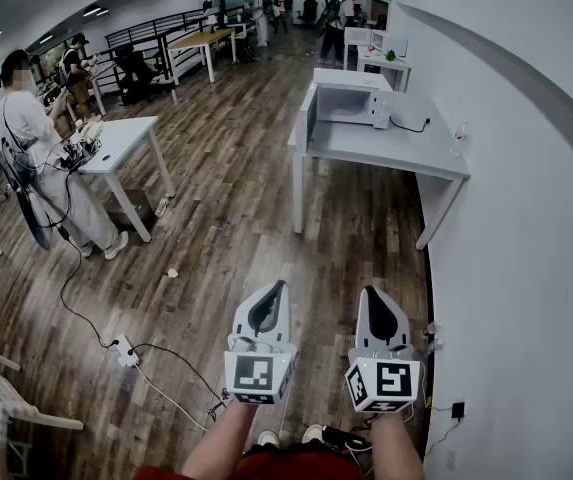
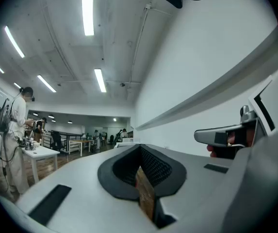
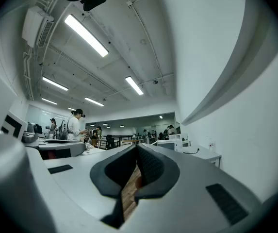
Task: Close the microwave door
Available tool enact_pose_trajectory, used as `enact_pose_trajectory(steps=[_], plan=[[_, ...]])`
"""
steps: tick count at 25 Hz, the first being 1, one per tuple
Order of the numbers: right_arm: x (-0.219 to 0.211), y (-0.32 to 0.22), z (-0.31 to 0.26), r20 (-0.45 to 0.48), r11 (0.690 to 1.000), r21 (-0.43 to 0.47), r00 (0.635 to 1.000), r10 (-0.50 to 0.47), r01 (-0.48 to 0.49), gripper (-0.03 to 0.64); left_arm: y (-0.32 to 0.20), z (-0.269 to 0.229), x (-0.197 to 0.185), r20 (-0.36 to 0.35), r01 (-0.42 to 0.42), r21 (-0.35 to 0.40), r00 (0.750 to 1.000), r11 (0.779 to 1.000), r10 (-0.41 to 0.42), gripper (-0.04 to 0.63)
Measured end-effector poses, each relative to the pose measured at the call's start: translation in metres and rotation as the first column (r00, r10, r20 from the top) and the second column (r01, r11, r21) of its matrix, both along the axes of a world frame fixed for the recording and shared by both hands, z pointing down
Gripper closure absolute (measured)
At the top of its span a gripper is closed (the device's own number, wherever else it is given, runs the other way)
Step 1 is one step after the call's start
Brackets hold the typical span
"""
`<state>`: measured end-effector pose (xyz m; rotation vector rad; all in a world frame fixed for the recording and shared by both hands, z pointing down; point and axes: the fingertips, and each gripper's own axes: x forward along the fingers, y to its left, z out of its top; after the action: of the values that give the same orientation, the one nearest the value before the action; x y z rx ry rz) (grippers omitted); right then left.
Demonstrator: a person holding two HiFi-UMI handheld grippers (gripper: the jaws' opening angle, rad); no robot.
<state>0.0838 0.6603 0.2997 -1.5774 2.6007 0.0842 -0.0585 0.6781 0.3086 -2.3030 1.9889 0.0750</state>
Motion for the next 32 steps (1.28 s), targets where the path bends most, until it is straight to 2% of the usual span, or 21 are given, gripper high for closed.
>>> enact_pose_trajectory(steps=[8,12,18,25,32], plan=[[0.029,-0.017,0.004,0.007,1.0,-0.004,1.0,-0.024,0.024,0.589,-0.011,0.009,0.031,0.0,0.002,0.001,1.0,1.0,-0.002,0.569],[0.04,-0.024,0.005,0.021,0.999,0.003,0.999,-0.032,0.032,0.589,-0.017,0.011,0.037,-0.012,0.024,-0.005,1.0,1.0,-0.025,0.569],[0.041,-0.044,0.007,0.018,0.999,0.006,0.999,-0.045,0.045,0.589,-0.037,0.017,0.042,-0.013,0.016,-0.006,1.0,1.0,-0.016,0.569],[0.026,-0.093,0.016,0.007,1.0,0.001,1.0,-0.023,0.023,0.588,-0.088,0.023,0.026,-0.022,-0.001,0.001,1.0,1.0,0.002,0.569],[-0.012,-0.154,0.014,-0.007,1.0,-0.007,1.0,-0.005,0.005,0.588,-0.151,0.023,-0.015,-0.036,-0.012,-0.007,0.999,1.0,0.012,0.569]])
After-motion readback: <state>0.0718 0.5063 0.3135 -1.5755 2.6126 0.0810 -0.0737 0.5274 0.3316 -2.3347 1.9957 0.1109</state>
